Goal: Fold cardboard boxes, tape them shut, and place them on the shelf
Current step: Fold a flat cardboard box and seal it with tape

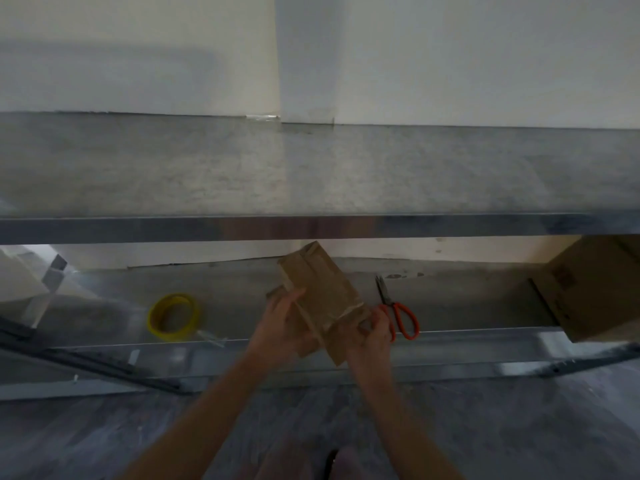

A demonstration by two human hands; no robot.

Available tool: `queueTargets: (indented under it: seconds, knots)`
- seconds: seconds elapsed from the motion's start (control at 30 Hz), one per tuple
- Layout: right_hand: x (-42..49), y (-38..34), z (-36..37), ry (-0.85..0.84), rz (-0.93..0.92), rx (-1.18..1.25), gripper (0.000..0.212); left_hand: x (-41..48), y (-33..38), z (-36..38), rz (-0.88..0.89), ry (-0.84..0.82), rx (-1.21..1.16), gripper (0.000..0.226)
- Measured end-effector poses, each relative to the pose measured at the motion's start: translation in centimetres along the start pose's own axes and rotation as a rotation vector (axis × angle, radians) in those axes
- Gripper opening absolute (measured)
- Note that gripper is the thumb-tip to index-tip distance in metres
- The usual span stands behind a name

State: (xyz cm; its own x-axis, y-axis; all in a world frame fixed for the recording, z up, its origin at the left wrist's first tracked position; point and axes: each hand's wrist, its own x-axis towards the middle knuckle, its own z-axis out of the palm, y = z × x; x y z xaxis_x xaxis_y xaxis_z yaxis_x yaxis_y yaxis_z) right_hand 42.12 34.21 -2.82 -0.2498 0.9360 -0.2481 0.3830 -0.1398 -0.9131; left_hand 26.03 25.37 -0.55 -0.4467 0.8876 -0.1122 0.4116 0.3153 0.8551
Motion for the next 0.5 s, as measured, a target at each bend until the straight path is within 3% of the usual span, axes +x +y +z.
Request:
queueTargets:
  seconds: [0.17,0.27,0.33,0.43,0.5]
  knots:
    - [-1.4,-0.1,2.1,-0.090,-0.004,0.136,0.095,5.4,-1.2,-4.6,-0.018,0.058,0.233,0.091]
    - [-1.3,-0.5,2.9,-0.109,0.033,0.156,0.096,7.2,-1.1,-5.3,-0.026,-0.080,0.266,0.092]
    - [-1.4,-1.2,2.4,-0.099,0.019,0.133,0.079,7.4,-0.8,-5.2,-0.042,-0.079,0.224,0.084]
    - [-0.7,-1.9,0.4,-0.065,0.003,0.112,0.037,5.6,-0.6,-5.2,-0.081,0.083,0.201,0.073]
    - [0.5,-1.7,-0.7,-0.041,0.025,0.070,0.028,3.3,-1.1,-5.2,-0.118,0.075,0.203,0.070]
